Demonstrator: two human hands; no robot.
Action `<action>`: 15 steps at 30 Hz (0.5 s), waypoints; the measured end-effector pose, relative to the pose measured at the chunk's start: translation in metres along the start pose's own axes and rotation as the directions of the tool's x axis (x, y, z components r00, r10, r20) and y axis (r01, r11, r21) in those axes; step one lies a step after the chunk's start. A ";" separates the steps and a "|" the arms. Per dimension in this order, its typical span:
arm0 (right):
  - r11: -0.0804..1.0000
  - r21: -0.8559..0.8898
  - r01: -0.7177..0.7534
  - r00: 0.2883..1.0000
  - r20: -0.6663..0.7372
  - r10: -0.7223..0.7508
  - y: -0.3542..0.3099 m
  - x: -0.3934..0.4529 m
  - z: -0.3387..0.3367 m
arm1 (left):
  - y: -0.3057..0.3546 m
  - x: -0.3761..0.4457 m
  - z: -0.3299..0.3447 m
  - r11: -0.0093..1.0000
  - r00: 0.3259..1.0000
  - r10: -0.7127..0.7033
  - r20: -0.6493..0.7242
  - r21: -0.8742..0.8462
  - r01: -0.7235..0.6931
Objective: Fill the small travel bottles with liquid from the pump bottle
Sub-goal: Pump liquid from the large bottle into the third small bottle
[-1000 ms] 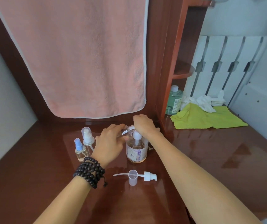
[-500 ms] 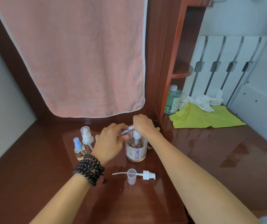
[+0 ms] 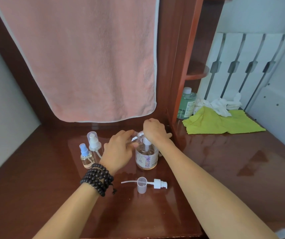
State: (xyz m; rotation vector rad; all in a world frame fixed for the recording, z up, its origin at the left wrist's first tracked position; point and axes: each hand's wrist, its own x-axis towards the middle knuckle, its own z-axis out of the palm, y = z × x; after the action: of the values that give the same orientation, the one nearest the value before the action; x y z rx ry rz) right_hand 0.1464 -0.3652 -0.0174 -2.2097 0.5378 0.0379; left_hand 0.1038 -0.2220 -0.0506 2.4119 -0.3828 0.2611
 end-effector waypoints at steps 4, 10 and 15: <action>0.963 0.110 0.244 0.963 -0.142 -0.228 0.000 -0.005 -0.020 | 0.004 0.000 -0.009 1.000 1.000 0.019 -0.022 -0.007 -0.019; 0.525 -0.376 0.764 0.527 -0.107 -0.843 0.059 -0.032 -0.049 | 0.004 -0.003 -0.009 0.999 0.999 0.016 -0.040 -0.035 -0.017; 0.304 -0.529 0.792 0.390 0.056 -0.919 0.080 -0.037 -0.054 | 0.011 -0.003 -0.012 1.000 1.000 0.013 -0.028 0.002 -0.013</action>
State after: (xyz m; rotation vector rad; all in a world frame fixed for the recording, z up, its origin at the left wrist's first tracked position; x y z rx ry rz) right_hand 0.0729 -0.4365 -0.0333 -2.7273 -0.7438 -0.8143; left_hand 0.0965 -0.2221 -0.0357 2.4055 -0.3853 0.3010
